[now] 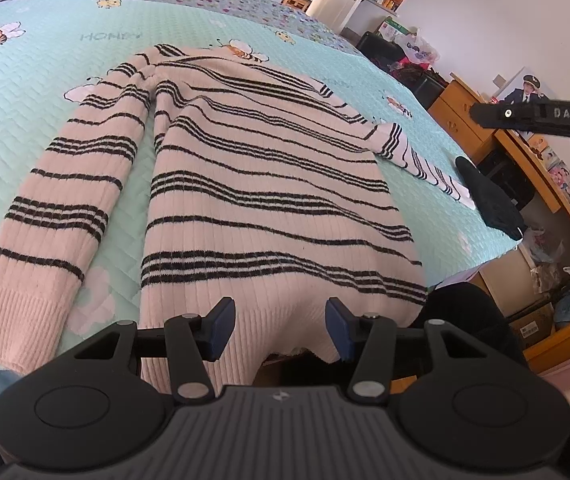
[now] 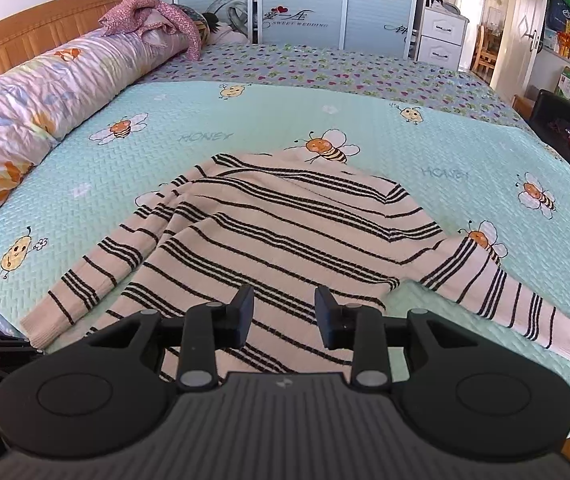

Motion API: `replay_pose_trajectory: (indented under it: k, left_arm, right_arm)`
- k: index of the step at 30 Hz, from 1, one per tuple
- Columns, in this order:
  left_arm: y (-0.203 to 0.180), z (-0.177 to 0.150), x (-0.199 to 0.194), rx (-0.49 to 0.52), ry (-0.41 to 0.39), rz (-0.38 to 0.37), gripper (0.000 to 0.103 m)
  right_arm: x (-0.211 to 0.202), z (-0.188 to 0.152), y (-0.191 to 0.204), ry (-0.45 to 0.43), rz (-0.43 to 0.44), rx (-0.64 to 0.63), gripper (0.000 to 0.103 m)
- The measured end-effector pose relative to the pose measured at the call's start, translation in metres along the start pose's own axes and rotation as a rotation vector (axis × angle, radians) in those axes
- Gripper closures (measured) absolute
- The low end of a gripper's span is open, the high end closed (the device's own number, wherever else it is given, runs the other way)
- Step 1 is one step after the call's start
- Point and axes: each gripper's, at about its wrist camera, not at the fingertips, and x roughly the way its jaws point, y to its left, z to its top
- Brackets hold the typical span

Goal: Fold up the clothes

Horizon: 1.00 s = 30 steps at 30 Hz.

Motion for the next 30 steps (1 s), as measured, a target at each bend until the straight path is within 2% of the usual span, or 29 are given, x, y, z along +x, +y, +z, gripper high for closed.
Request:
replay_pose_trajectory:
  k: [1, 5, 10, 14, 17, 23, 26, 28, 30]
  left_arm:
    - [0.000, 0.002, -0.001, -0.001, -0.006, -0.001, 0.051]
    - [0.001, 0.019, -0.005, 0.011, -0.040, 0.017, 0.051]
    - [0.005, 0.060, -0.005, 0.039, -0.093, 0.087, 0.048]
    - [0.012, 0.099, 0.005, 0.107, -0.103, 0.192, 0.048]
    - [0.031, 0.134, 0.016, 0.120, -0.104, 0.216, 0.047]
    - [0.088, 0.223, 0.062, 0.062, -0.086, 0.299, 0.047]
    - [0.119, 0.261, 0.104, 0.047, -0.033, 0.340, 0.046]
    - [0.138, 0.284, 0.138, 0.055, 0.018, 0.340, 0.046]
    - [0.153, 0.302, 0.165, 0.059, 0.058, 0.288, 0.046]
  right_arm:
    - [0.001, 0.000, -0.001, -0.001, 0.003, 0.003, 0.066]
    - [0.016, -0.009, -0.019, -0.026, 0.090, 0.085, 0.044]
    - [0.045, -0.018, -0.057, -0.038, 0.205, 0.279, 0.044]
    - [0.063, -0.026, -0.069, -0.032, 0.249, 0.325, 0.042]
    - [0.081, -0.036, -0.067, 0.010, 0.253, 0.327, 0.042]
    - [0.122, -0.052, -0.075, 0.101, 0.249, 0.424, 0.042]
    - [0.137, -0.053, -0.077, 0.112, 0.258, 0.449, 0.042]
    - [0.146, -0.054, -0.084, 0.120, 0.254, 0.461, 0.042]
    - [0.158, -0.052, -0.089, 0.134, 0.250, 0.481, 0.042]
